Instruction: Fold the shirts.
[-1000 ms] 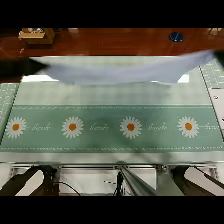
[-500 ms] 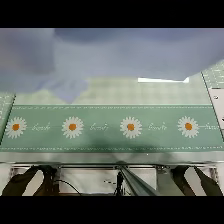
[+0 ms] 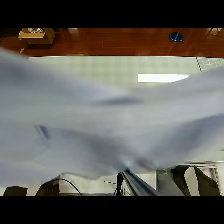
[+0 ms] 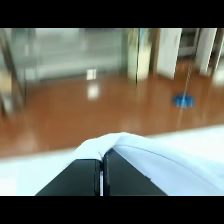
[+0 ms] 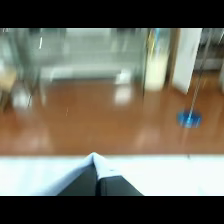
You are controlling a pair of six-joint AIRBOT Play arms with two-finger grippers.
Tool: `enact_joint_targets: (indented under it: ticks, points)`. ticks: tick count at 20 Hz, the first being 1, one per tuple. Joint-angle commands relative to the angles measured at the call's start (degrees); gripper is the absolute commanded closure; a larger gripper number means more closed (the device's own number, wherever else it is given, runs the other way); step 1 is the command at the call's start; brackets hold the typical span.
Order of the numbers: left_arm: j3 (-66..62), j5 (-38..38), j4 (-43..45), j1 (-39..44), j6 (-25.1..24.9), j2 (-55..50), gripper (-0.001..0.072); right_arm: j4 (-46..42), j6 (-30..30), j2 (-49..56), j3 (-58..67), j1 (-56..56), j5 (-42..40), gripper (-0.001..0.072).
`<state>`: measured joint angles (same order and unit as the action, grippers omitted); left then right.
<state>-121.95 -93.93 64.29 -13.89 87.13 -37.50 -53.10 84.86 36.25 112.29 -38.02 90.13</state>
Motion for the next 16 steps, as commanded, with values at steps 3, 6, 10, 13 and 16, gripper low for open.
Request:
enact_joint_targets:
  ticks: [3,6,10,13,16]
  points:
    - [6.6,-11.6,-1.5,0.0,3.6,0.7,0.069,-3.0,1.5,2.4,-1.2,6.2,16.3,0.0694]
    - [21.2,-11.4,-4.8,0.0,2.0,0.6,0.0689,-15.9,-0.1,3.7,-10.7,13.1,16.2,0.0694]
    - [43.8,-0.3,-4.8,0.0,-5.6,-0.5,0.0689,-22.8,-1.6,10.0,-27.6,20.0,14.6,0.0694]
    - [55.5,7.1,-9.4,0.4,-10.3,-7.9,0.0689,-23.7,-2.8,21.1,-30.4,23.5,5.8,0.0693]
    - [56.2,16.6,-10.4,2.7,-15.2,-18.4,0.0689,-23.3,-1.9,31.5,-30.4,24.7,-7.8,0.0693]
